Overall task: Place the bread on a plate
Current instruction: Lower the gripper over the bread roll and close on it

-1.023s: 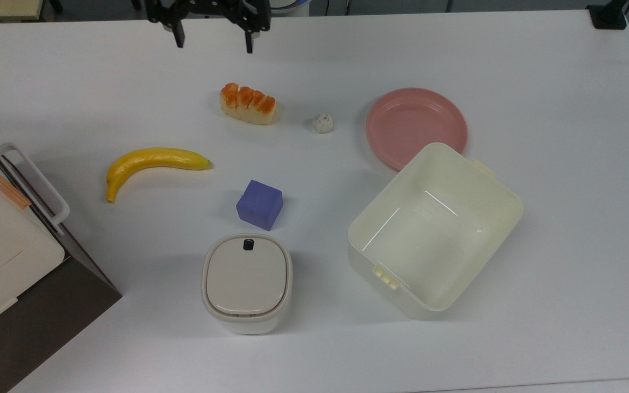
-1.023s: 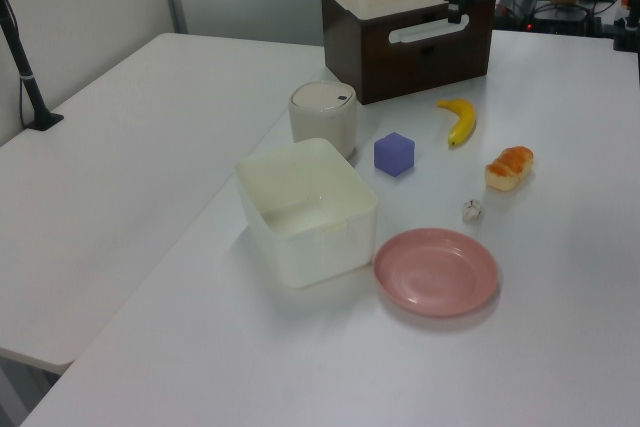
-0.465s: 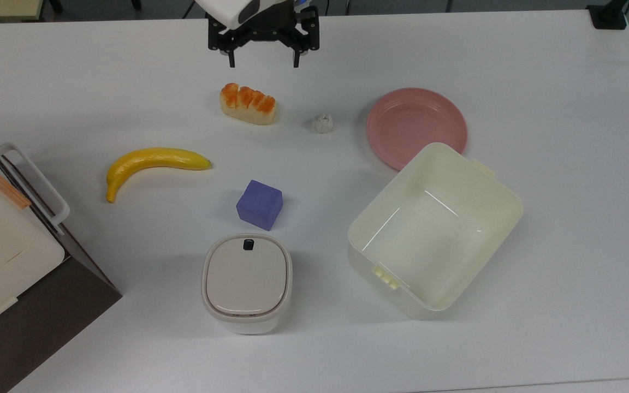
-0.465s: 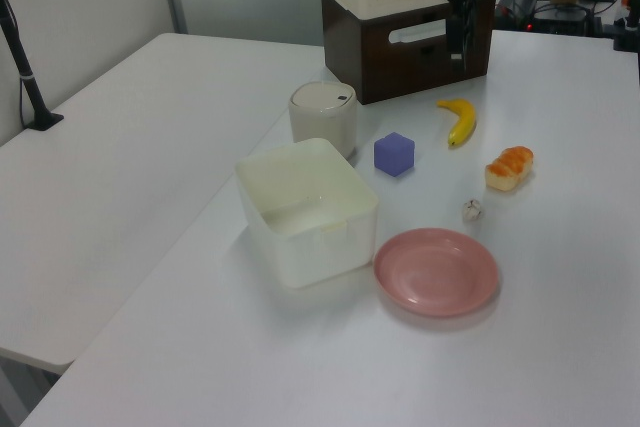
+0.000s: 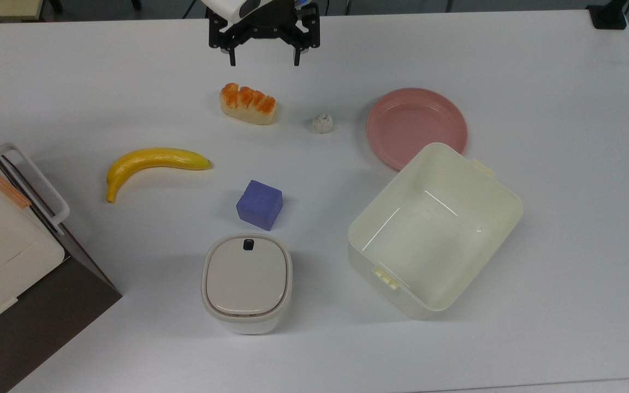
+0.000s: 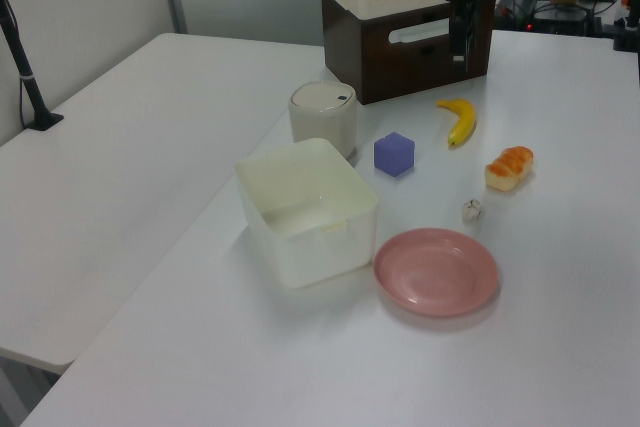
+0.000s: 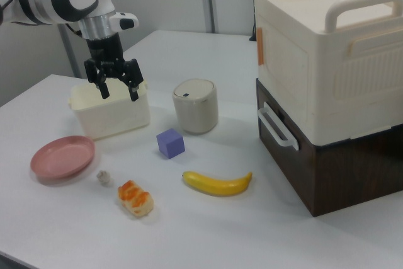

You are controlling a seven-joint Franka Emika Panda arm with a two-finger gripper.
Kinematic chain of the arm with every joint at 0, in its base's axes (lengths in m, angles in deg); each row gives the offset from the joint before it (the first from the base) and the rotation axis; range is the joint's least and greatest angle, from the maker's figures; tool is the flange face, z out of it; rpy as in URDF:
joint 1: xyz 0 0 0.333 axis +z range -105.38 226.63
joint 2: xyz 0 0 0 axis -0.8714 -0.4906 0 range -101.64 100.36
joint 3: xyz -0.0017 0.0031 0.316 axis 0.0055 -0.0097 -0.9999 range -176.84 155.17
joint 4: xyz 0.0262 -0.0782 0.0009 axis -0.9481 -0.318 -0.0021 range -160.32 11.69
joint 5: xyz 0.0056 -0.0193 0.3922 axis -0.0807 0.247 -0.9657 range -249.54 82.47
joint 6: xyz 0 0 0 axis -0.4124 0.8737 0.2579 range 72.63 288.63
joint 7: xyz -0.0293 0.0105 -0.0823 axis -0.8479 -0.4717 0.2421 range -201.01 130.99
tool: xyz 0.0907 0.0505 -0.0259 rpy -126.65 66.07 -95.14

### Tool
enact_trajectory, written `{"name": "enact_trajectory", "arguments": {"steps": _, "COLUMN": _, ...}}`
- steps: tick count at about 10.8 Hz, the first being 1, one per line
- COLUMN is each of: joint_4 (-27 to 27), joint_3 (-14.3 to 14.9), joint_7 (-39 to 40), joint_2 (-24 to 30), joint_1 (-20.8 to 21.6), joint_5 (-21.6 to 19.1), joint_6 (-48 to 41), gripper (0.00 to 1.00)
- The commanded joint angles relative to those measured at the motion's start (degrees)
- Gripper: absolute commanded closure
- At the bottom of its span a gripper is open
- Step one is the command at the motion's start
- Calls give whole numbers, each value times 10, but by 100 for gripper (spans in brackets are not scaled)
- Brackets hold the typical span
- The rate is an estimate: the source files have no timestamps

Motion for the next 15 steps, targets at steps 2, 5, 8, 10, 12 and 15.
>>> {"name": "enact_trajectory", "arguments": {"steps": 2, "joint_4": -23, "joint_3": -9, "joint_7": -7, "joint_2": 21, "joint_1": -7, "joint_5": 10, "joint_6": 19, "gripper": 0}}
{"name": "enact_trajectory", "arguments": {"steps": 5, "joint_4": -42, "joint_3": -11, "joint_7": 3, "joint_2": 35, "joint_1": -6, "joint_5": 27, "joint_6": 19, "gripper": 0}}
{"name": "enact_trajectory", "arguments": {"steps": 8, "joint_4": -131, "joint_3": -66, "joint_7": 65, "joint_2": 81, "joint_1": -36, "joint_5": 71, "joint_6": 39, "gripper": 0}}
{"name": "enact_trajectory", "arguments": {"steps": 10, "joint_4": -180, "joint_3": -80, "joint_7": 82, "joint_2": 100, "joint_1": -42, "joint_5": 97, "joint_6": 78, "gripper": 0}}
{"name": "enact_trajectory", "arguments": {"steps": 12, "joint_4": -208, "joint_3": -102, "joint_7": 107, "joint_2": 89, "joint_1": -50, "joint_5": 124, "joint_6": 105, "gripper": 0}}
{"name": "enact_trajectory", "arguments": {"steps": 15, "joint_4": -227, "joint_3": -127, "joint_7": 141, "joint_2": 24, "joint_1": -44, "joint_5": 217, "joint_6": 109, "gripper": 0}}
